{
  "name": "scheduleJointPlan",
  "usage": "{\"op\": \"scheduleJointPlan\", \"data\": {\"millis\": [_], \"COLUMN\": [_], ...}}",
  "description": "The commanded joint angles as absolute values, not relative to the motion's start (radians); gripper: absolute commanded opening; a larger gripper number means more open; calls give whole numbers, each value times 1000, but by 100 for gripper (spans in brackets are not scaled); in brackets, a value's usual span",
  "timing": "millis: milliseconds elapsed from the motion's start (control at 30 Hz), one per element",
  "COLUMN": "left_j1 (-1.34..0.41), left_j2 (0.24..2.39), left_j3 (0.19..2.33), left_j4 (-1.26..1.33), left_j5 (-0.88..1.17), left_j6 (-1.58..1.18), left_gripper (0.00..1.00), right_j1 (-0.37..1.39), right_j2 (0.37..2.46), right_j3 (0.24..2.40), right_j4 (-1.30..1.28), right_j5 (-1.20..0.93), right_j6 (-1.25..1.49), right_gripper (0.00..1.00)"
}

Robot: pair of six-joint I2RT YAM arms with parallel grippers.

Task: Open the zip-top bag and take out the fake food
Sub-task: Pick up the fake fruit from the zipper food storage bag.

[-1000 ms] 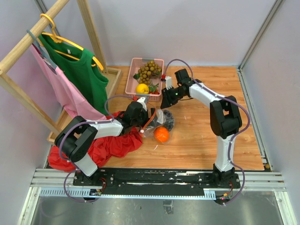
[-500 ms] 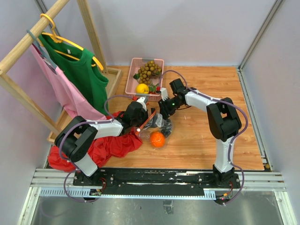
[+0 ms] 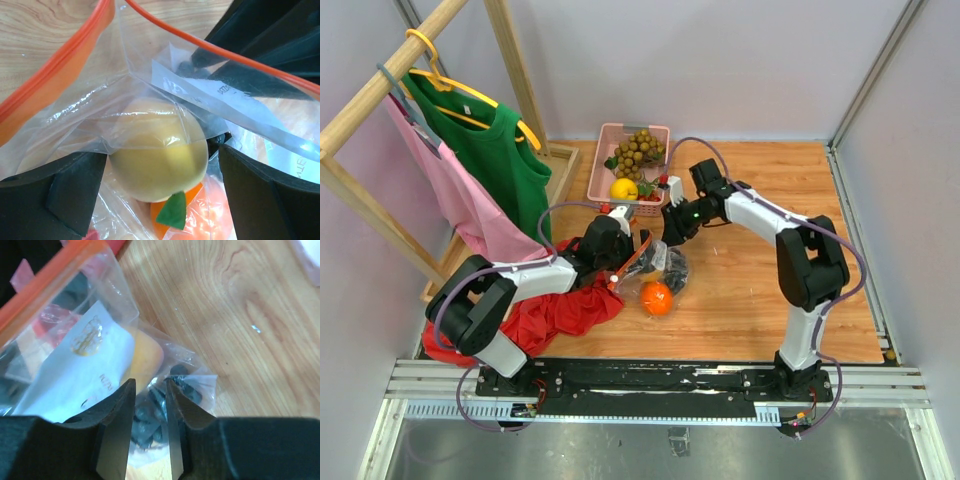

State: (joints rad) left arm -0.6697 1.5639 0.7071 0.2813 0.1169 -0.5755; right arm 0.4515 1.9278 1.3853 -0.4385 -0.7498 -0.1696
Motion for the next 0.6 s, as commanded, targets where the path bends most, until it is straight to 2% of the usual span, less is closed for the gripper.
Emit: {"op": "scheduleJointPlan", "data": {"millis": [0,133,233,567], "left_j1": [-661,-661,-661,-661], "left_j2": [1526,1519,1516,1511], "left_j3": [704,700,701,683], "left_j4": [255,245,227,234], "left_j5": [144,161,165,188], "left_j6": [-565,-565,-561,-581], "left_gripper": [96,96,96,95], "right_j1": [403,388,390,437], "right_j2": [1807,1742,1738,1914], "right_j3": [1360,1301,1269,1388], "right_j4": [-444,-416,-382,-443], "right_j5": [-798,-823,-800,-682], "right_j6": [-226,-275,-259,-187], "right_gripper": [34,44,46,31]}}
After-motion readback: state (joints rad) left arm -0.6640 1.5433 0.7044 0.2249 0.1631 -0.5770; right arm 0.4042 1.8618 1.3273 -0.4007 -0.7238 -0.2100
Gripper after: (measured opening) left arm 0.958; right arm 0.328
